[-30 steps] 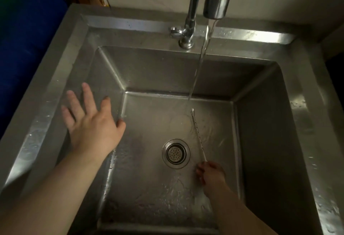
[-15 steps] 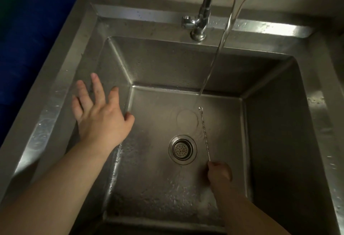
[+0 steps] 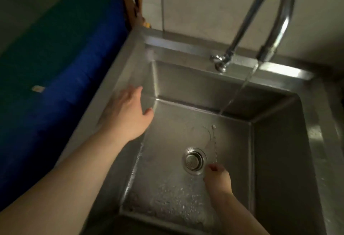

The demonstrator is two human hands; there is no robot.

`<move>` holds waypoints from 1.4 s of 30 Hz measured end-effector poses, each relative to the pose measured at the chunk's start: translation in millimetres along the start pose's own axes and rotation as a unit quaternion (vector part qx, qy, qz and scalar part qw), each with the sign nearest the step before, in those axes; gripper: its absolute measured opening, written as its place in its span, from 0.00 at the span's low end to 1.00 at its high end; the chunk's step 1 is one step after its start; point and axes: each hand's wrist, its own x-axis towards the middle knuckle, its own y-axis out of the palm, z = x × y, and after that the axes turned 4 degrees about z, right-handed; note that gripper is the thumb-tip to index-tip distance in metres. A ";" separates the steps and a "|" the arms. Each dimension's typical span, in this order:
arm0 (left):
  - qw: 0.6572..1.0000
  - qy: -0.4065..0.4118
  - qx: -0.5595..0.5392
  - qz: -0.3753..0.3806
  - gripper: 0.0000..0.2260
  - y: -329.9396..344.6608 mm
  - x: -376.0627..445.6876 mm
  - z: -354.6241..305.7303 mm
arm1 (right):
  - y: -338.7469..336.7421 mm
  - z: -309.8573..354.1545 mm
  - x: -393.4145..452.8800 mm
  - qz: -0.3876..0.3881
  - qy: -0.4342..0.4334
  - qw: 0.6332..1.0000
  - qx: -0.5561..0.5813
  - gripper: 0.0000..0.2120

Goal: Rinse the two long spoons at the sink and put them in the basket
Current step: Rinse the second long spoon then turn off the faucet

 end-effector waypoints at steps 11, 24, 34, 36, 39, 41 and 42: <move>0.963 0.017 -0.102 -0.249 0.22 -188.9 -122.0 67.7 | 89.5 150.2 -207.6 0.204 -0.331 0.919 -0.058 0.06; 0.844 -0.252 -0.270 -0.388 0.27 -146.8 -289.2 273.4 | 227.5 188.5 -334.5 0.463 -0.329 0.809 -0.153 0.15; 0.844 -0.294 -0.394 -0.217 0.40 -52.2 -314.4 292.5 | 281.3 200.4 -346.9 0.445 -0.334 0.819 -0.140 0.05; 0.844 -0.296 -0.386 -0.227 0.34 -49.8 -313.4 294.2 | 285.2 197.6 -346.7 0.436 -0.355 0.812 -0.157 0.08; 0.852 -0.292 -0.366 -0.234 0.32 -48.4 -313.9 299.5 | 287.2 194.4 -346.0 0.424 -0.360 0.813 -0.175 0.10; 0.854 -0.289 -0.364 -0.234 0.32 -49.0 -314.3 302.2 | 287.7 193.0 -346.1 0.425 -0.352 0.816 -0.171 0.10; 0.855 -0.287 -0.362 -0.235 0.31 -49.6 -314.2 302.9 | 287.5 192.7 -346.5 0.423 -0.350 0.819 -0.166 0.10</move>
